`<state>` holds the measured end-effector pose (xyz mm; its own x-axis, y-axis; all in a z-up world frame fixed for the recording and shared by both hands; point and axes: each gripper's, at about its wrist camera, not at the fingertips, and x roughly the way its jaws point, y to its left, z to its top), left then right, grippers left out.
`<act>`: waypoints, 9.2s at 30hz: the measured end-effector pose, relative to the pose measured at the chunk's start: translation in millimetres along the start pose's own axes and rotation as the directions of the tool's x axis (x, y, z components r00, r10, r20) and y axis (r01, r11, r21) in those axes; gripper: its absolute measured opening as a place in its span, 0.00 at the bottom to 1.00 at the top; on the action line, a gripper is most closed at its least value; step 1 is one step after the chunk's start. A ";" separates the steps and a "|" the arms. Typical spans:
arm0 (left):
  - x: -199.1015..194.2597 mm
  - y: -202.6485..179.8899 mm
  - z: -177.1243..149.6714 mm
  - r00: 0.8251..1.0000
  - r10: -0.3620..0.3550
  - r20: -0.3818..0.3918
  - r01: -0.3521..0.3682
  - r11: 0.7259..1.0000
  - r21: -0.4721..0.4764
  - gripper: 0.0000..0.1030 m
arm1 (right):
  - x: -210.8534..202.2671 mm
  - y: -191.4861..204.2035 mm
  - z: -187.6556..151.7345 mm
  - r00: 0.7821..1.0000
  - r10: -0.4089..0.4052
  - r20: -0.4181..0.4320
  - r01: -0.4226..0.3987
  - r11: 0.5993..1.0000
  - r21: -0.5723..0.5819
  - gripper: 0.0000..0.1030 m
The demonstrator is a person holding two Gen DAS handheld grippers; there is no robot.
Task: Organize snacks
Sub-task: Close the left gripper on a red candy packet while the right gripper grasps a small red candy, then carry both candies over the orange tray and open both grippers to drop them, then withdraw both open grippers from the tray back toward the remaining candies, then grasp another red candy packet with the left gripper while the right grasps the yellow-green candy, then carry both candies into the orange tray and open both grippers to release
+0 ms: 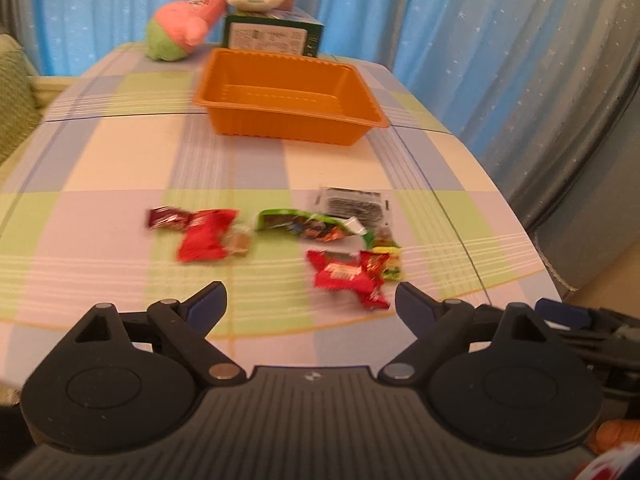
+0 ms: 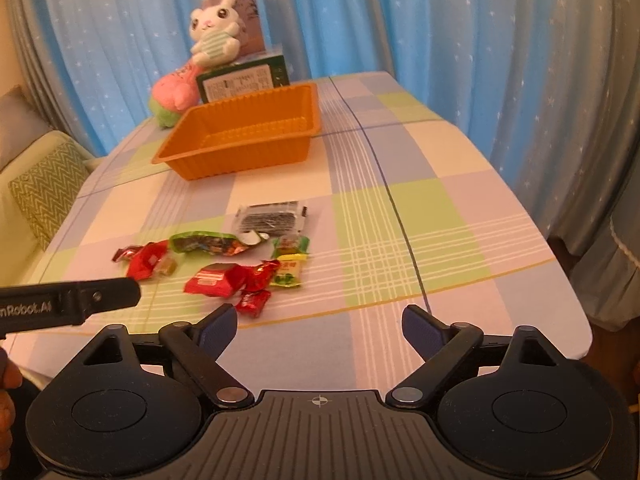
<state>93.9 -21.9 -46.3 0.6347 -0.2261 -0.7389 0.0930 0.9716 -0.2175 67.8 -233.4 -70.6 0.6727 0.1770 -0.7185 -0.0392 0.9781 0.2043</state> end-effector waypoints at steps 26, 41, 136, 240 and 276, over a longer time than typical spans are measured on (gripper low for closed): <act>101.3 -6.1 7.1 0.985 0.009 -0.170 0.025 0.980 0.198 0.20 | 77.0 -9.9 7.3 0.993 0.084 -0.078 -0.080 0.996 0.047 0.82; 57.2 37.1 21.4 0.998 0.040 -0.057 -0.035 0.997 0.070 0.20 | 108.7 45.9 0.4 0.985 0.115 -0.127 -0.127 0.988 -0.084 0.24; 180.5 90.2 199.6 0.982 0.075 0.172 -0.068 0.997 -0.046 0.58 | 231.6 20.2 216.8 0.964 0.208 0.164 -0.228 0.967 0.114 0.60; 107.9 -18.1 1.6 0.998 -0.022 -0.064 0.030 0.991 0.128 0.19 | 77.4 -39.2 0.2 0.998 0.049 0.046 -0.055 0.989 0.134 0.59; 31.7 9.3 6.6 0.998 0.015 0.057 -0.018 0.999 0.042 0.19 | 64.5 38.4 11.1 0.994 0.091 0.054 -0.085 0.990 -0.112 0.20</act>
<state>120.0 -19.6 -67.5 0.6790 -0.2070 -0.7044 0.1142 0.9775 -0.1772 118.0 -185.7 -101.7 0.7055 0.2593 -0.6596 -0.1785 0.9657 0.1887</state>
